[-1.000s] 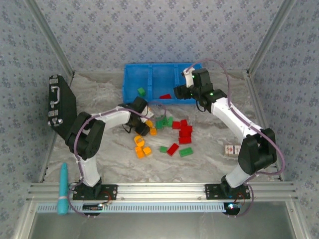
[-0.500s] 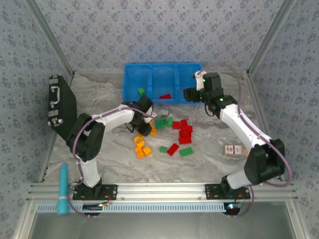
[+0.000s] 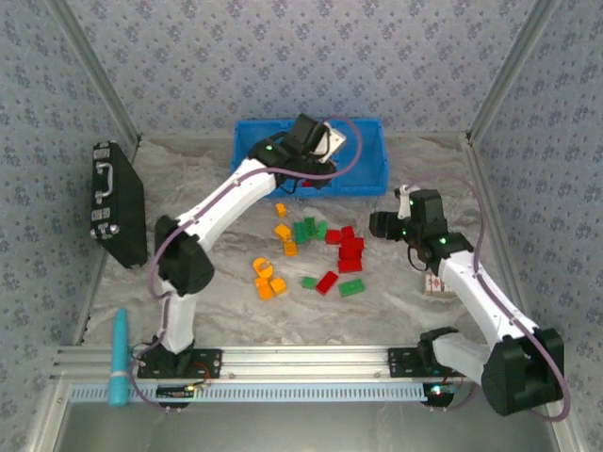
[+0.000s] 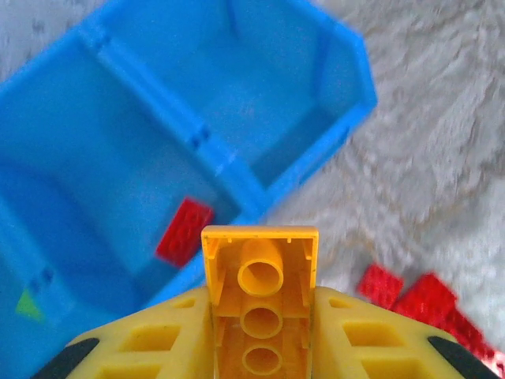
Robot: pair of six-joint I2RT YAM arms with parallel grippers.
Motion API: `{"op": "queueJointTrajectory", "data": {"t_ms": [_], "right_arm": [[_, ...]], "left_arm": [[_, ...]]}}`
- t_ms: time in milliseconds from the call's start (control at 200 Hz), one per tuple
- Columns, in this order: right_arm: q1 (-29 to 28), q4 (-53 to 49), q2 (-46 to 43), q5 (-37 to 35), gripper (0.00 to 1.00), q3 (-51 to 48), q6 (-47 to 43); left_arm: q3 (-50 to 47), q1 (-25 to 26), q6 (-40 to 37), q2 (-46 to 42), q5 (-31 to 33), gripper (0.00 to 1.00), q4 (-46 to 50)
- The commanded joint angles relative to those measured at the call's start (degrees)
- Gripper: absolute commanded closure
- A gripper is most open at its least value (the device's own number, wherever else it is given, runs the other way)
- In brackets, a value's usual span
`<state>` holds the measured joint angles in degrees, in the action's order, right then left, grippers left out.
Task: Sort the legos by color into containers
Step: Place the lego in the container.
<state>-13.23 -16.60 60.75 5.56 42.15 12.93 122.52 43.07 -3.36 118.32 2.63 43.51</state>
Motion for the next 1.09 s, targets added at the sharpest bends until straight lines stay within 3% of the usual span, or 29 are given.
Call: {"op": "queueJointTrajectory", "data": {"t_ms": [0,180,265,515,735,870,1090], "right_arm": [[0.64,-2.13,-2.89,2.11,0.25,-3.54,5.48],[0.43,-3.72,-9.16,2.91,0.25,-8.12,10.61],[0.40,-4.39,-11.48,2.93,0.25,-10.15,12.35],[-0.14,-3.09,-13.03,4.89,0.25,-14.32,15.41],[-0.68,-1.01,-10.79,5.07,0.25,-14.42,15.20],[-1.33,1.29,-8.60,5.89,0.25,-14.14,15.12],[-3.86,3.63,-2.71,10.39,0.24,-11.91,14.67]], "left_arm": [[8.72,1.12,-0.85,7.38,1.69,0.68,-0.50],[28.71,1.31,-0.69,21.77,3.10,0.69,-0.01],[33.28,1.15,-0.51,26.25,3.74,0.69,-2.05],[33.11,0.80,-0.07,31.48,5.41,0.68,-11.42],[33.07,0.18,-0.01,33.11,6.80,0.53,-13.31],[33.05,-0.09,-0.59,32.06,6.39,0.40,-13.28],[33.07,-0.22,-6.19,24.15,6.36,0.37,-9.88]]}}
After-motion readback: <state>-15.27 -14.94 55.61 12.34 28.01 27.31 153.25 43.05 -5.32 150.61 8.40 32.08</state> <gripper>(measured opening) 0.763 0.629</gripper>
